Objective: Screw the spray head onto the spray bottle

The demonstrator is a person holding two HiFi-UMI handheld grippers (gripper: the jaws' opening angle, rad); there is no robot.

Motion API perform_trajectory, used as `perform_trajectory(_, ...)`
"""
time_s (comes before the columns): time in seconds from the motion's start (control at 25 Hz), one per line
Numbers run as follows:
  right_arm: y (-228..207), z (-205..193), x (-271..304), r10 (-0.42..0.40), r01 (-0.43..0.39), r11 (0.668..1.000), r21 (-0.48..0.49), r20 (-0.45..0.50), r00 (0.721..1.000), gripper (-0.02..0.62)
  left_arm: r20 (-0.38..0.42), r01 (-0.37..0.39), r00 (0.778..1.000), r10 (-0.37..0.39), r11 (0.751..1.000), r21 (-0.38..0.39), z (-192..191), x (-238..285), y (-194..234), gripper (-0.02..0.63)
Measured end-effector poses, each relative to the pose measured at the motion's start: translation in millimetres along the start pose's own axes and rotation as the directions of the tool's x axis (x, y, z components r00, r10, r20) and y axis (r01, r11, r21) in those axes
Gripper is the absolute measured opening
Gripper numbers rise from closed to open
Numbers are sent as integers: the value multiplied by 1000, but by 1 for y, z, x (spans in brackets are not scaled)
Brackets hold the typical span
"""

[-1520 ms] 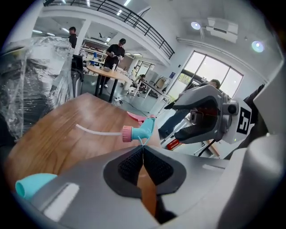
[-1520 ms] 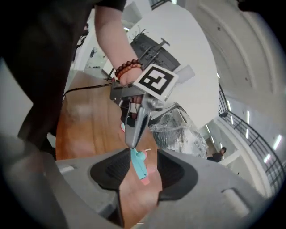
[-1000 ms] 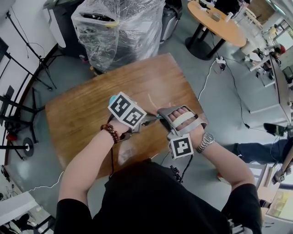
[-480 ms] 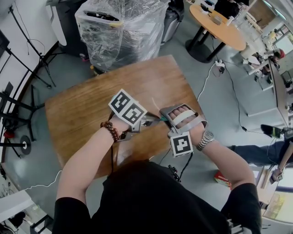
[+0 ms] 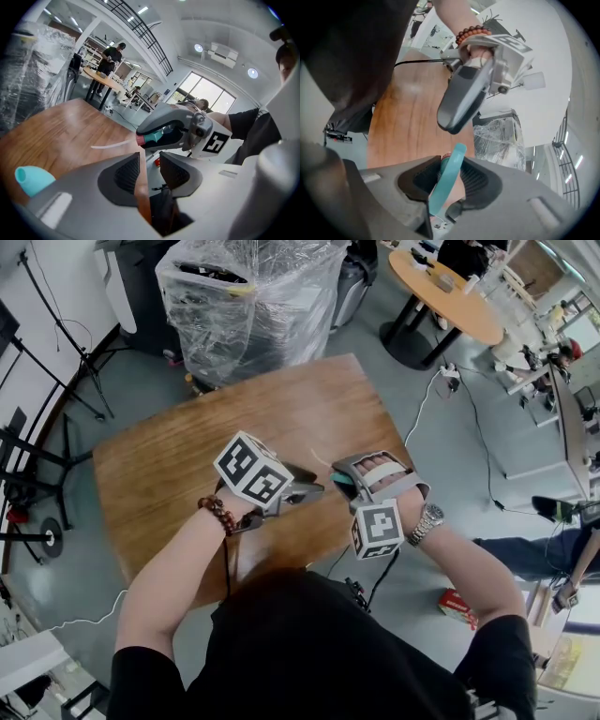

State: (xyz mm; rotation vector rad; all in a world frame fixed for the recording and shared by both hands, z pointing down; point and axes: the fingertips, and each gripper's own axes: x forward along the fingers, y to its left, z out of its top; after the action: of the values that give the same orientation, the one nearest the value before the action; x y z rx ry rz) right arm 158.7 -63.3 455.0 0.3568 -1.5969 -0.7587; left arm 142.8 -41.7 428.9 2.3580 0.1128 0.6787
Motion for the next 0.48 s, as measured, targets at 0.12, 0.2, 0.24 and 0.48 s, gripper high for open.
perform_trajectory(0.12, -4, -2, -4, 49, -50, 994, 98, 9, 999, 121, 40, -52, 998, 50, 997, 64, -5, -17, 3, 176)
perform_trajectory(0.2, -6, -4, -6, 78, -79, 984, 157, 15, 997, 121, 64, -95, 994, 88, 987, 126, -10, -29, 5, 181)
perform_trajectory(0.24, -7, -5, -7, 90, -92, 979, 181, 19, 996, 121, 71, -121, 991, 111, 980, 158, -14, -36, 6, 184)
perform_trajectory(0.48, -8, -11, -6, 150, -161, 937, 311, 61, 987, 121, 113, -302, 953, 282, 917, 259, -40, -70, 33, 190)
